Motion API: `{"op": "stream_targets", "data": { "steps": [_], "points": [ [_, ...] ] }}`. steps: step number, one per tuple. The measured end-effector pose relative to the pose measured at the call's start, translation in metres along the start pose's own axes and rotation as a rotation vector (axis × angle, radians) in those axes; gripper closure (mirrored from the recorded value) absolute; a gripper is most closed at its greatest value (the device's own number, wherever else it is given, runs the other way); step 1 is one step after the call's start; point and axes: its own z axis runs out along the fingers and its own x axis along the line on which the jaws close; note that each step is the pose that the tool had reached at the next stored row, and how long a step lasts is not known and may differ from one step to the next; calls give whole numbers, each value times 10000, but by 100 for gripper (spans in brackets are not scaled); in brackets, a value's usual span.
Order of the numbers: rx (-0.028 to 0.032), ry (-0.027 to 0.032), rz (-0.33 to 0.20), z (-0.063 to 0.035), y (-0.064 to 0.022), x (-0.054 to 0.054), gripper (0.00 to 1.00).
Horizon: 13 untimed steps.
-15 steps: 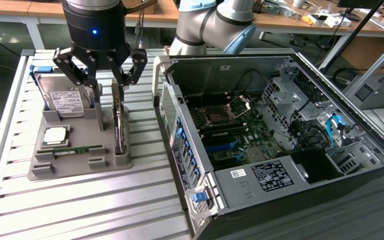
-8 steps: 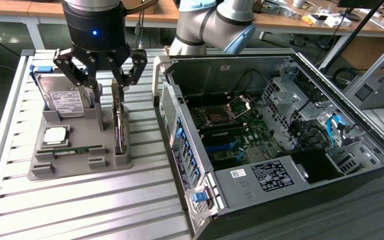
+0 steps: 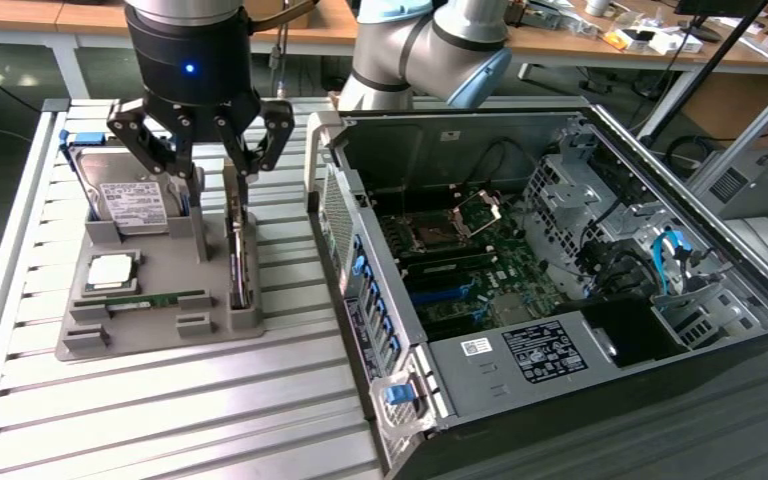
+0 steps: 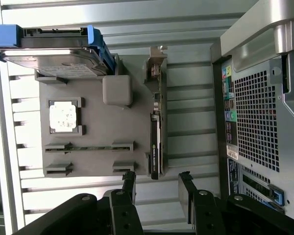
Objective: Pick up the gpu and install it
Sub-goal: 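Pick up the gpu and move the gpu toward the slot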
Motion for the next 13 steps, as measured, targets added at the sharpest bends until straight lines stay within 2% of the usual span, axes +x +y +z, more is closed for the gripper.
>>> {"op": "stream_targets", "data": {
  "steps": [13],
  "points": [
    [1,1,1,28,-1,2,52]
  ]
}}
